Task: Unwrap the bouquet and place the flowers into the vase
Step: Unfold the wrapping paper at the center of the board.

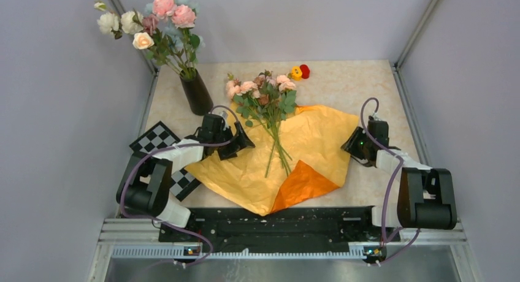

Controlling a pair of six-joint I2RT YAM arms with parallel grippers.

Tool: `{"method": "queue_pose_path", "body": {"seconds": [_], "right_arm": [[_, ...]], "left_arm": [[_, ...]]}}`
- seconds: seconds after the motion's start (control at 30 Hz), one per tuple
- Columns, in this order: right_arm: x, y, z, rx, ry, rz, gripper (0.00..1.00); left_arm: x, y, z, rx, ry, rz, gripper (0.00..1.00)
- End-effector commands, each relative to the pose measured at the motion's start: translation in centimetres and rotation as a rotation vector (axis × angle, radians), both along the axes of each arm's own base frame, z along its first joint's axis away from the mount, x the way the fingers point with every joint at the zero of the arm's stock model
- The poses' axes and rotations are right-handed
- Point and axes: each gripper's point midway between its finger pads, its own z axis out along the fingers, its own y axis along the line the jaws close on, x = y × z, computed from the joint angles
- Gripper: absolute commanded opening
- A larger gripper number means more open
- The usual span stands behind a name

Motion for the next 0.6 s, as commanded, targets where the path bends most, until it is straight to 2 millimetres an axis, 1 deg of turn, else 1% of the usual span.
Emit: {"method": "queue_pose_path", "body": {"seconds": [0.0,0.17,0.23,0.3,0.47,0.57], "right_arm": [[2.0,-0.3,0.2,-0.003,-0.061,-0.014,0.31],[3.1,-0.3,-0.2,0.002,-0.068,-0.023,0.13],[3.6,-0.4,-0.2,0.0,-0.072,-0.026,0.05],[4.2,-0.5,-0.3,-0.003,-0.073,-0.029,0.0],[5.7,-0.6,-0.4,0.002,-0.075,-0.035,0.0],[6.6,-0.6,-0.4,0.003,-0.08,-0.038,0.0]], "left_arm": [[0.5,0.6,-1.0,0.04,-0.023,0.019,0.97],[0.5,1.0,-2.1,0.062,0.001,0.041,0.97],[0.9,1.3,-2.4,0.08,0.0,0.058,0.98],[1.3,1.5,-2.6,0.094,0.001,0.072,0.98],[2.2,1.4,-3.2,0.112,0.003,0.066,0.98],[3.3,1.1,-2.9,0.107,-0.028,0.06,0.98]]}}
